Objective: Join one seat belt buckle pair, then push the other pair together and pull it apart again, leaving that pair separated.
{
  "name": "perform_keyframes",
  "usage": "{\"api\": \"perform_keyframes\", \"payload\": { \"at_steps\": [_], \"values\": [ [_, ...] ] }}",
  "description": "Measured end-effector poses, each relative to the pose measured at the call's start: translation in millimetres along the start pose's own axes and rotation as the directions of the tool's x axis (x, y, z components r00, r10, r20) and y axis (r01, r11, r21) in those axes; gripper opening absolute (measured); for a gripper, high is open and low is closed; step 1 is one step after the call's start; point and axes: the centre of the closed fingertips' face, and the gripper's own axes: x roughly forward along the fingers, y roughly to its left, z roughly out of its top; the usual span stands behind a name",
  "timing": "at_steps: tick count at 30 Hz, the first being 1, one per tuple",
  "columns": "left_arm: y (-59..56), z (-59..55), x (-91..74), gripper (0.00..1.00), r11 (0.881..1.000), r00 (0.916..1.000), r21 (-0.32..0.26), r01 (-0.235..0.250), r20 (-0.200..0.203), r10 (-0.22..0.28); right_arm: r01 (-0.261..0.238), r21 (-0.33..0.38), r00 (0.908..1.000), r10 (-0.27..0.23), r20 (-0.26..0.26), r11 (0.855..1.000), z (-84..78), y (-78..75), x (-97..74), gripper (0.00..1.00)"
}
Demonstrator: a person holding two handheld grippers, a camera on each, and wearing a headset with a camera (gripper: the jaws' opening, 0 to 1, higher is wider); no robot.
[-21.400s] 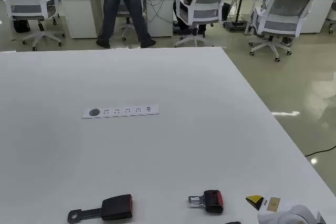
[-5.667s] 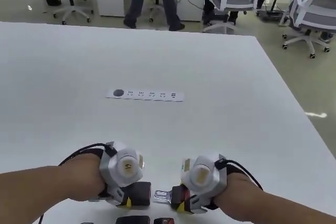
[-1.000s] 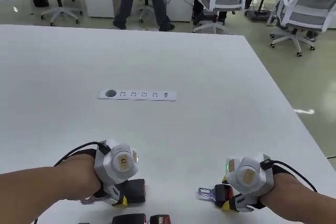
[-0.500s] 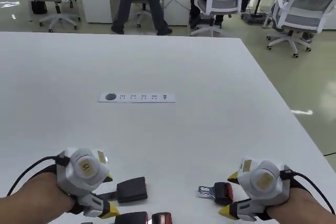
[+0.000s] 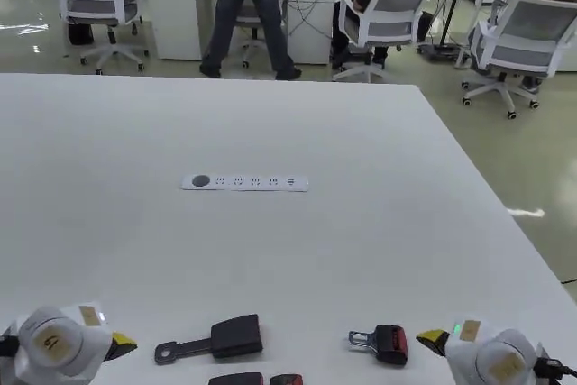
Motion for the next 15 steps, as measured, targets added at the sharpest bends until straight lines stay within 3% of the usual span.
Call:
{"api": "perform_keyframes", "payload": {
  "at_steps": [6,9,12,15],
  "values": [
    [4.4,-16.9,-12.6,0.77,0.997,0.9992,-0.073,-0.037,0.012,0.037,0.001,0.027,0.9998,-0.002,0.021,1.000,0.3,9.4,-13.3,0.87],
    [3.1,-21.0,-15.8,0.81,0.995,0.9988,-0.093,-0.046,0.014,0.047,0.003,0.052,0.9996,-0.005,0.027,0.999,-8.7,3.7,-7.7,0.91],
    [-0.5,-22.3,-18.1,0.87,0.992,0.9981,-0.109,-0.056,0.018,0.058,0.015,0.069,0.9992,-0.018,0.036,0.997,-2.8,8.6,-16.3,0.97],
    [3.1,-23.5,-21.1,0.90,0.990,0.9969,-0.121,-0.070,0.027,0.074,0.030,0.086,0.9985,-0.034,0.044,0.996,-3.8,5.9,-16.8,0.99]
  ]
}}
